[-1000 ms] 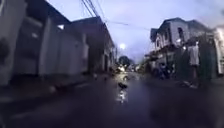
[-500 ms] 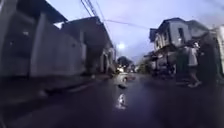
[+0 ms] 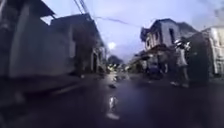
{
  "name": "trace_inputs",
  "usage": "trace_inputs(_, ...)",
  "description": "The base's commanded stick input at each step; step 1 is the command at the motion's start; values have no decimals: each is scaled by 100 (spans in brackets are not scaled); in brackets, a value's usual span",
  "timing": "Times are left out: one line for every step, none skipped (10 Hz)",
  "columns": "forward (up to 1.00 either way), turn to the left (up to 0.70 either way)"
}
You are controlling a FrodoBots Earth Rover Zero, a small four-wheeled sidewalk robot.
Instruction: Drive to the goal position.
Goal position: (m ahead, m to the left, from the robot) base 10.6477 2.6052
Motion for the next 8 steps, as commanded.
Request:
trace_inputs(70,0)
trace_inputs(70,0)
trace_inputs(70,0)
trace_inputs(70,0)
trace_inputs(70,0)
trace_inputs(70,0)
trace_inputs(70,-6)
trace_inputs(70,-23)
